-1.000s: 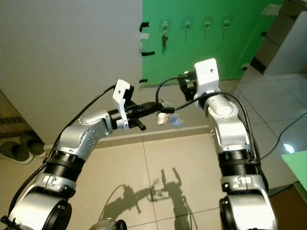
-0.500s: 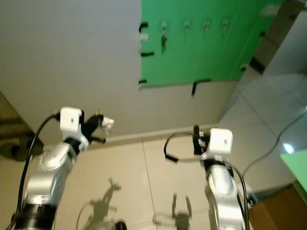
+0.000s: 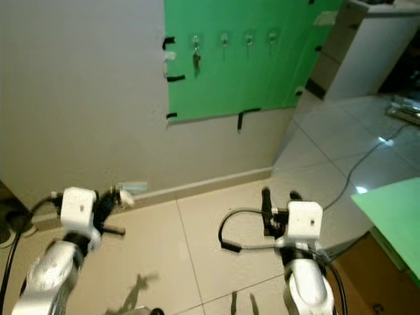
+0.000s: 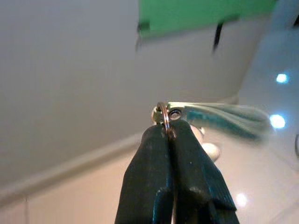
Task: Hang keys on a hook
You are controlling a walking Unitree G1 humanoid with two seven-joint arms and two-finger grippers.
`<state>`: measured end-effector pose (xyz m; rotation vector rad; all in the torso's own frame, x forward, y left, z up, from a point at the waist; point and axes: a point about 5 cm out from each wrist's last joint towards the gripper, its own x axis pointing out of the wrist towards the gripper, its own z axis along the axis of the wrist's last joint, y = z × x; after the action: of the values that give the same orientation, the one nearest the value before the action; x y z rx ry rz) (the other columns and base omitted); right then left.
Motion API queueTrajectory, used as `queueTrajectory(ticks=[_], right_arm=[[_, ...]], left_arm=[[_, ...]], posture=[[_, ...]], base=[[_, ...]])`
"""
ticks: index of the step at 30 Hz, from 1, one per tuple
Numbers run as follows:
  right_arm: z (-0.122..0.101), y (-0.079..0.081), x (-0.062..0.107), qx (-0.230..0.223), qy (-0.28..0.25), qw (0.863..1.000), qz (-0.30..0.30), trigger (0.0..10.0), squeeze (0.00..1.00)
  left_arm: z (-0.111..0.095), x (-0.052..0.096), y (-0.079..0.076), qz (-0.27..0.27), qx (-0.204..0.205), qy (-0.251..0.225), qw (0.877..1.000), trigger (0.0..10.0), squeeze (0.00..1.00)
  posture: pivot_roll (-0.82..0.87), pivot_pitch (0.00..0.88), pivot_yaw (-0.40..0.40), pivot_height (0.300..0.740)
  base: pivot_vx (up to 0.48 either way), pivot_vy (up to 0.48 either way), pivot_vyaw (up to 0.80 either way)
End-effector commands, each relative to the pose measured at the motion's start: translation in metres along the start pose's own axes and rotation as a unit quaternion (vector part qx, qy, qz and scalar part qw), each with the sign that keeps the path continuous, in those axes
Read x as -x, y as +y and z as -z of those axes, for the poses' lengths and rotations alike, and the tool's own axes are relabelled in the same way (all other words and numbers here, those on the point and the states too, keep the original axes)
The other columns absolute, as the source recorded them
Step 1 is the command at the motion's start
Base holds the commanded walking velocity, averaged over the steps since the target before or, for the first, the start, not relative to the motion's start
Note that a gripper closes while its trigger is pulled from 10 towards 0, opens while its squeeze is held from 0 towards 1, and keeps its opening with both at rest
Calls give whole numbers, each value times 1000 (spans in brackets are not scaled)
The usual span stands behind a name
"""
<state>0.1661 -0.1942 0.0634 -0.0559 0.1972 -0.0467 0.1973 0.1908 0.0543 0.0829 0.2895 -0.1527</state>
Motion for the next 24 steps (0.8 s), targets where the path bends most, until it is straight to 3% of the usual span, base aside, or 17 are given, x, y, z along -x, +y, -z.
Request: queueTrajectory(ticks=[1,3,7,8,17,24], right_arm=[[-6,-2,-3,-6,-15,1000,5,10000,0],[-6,-3,-3,-6,-16,1000,7,10000,0],[-2,6,-22,-1,-24,1000,-12,10000,0],[2,10,-33,-14,-24,999,-20,10000,0],[-5,8,-58,-38,-29,999,-20,10000,0],[-15,10,-70,-36,-49,998,-25,10000,0]], left_arm=[[-17,-13,-2,-2,6,-45,999,10000,0],[-19,-16,-4,-2,9,-49,999,10000,0],[-32,-31,-7,-19,6,-59,998,10000,0],[-38,-38,-6,-22,2,-65,998,10000,0],[-55,-65,-10,-17,-7,-67,998,10000,0],[-60,-72,-21,0,11,-68,998,10000,0]], posture=[[-27,0,-17,740],[-27,0,-17,740],[-19,0,-24,740],[-11,0,-24,740],[-23,0,-1,740],[-45,0,15,740]], base=[[0,0,0],[240,0,0],[480,0,0],[480,0,750],[480,0,667],[480,0,534]])
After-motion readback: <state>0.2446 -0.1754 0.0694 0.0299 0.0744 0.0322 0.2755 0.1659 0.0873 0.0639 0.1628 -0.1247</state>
